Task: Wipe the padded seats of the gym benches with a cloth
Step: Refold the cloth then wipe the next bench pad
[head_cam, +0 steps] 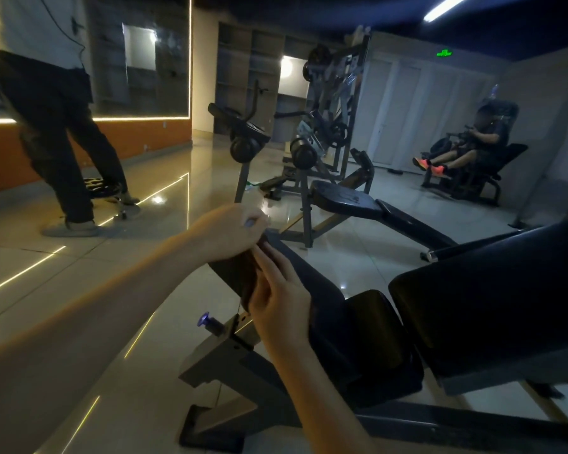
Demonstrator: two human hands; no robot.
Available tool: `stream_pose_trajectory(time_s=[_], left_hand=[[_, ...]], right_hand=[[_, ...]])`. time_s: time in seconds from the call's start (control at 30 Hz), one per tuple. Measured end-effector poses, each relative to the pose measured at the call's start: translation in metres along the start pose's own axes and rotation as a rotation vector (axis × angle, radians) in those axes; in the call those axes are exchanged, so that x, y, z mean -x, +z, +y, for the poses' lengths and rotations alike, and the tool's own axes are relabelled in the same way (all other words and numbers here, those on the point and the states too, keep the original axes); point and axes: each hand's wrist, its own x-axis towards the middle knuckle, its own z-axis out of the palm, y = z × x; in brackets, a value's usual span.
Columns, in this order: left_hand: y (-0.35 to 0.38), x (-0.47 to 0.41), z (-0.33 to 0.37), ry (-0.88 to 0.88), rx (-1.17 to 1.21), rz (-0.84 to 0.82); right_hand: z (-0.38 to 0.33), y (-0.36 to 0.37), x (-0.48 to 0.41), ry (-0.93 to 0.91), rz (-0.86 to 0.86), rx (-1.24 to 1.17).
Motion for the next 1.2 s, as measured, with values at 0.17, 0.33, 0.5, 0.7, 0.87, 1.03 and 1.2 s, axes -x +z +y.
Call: stream_pose_trajectory(time_s=[0.17,0.33,0.5,0.7,0.87,1.03,1.2], left_hand=[[0.018,-0.005,-0.002,0.005,0.027,0.026],[0.02,0.0,0.003,0.167,-0.043,0.043],[0.033,0.009,0.003,0.349,-0.303,0.099],[0.039,0.01,0.002,0.332,-0.133,0.34],[0.041,0.007,0.002,0.381,-0.147,0.395],[0.042,0.002,-0.003,0.383,-0.262,0.328],[0.044,0.0,-0.002,0.346,-0.309,0.328]], right_hand=[[0.08,-0.05,0.065,0.257,-0.013,0.063],[0.113,-0.075,0.067,0.637,-0.034,-0.095],[0.113,-0.042,0.0,0.712,-0.134,-0.042],[0.055,0.014,-0.08,0.28,-0.289,-0.115],[0.04,0.025,-0.102,0.094,-0.317,-0.191],[0.106,-0.007,-0.091,0.294,-0.478,-0.096],[0.191,-0.046,-0.035,0.562,-0.562,0.25]])
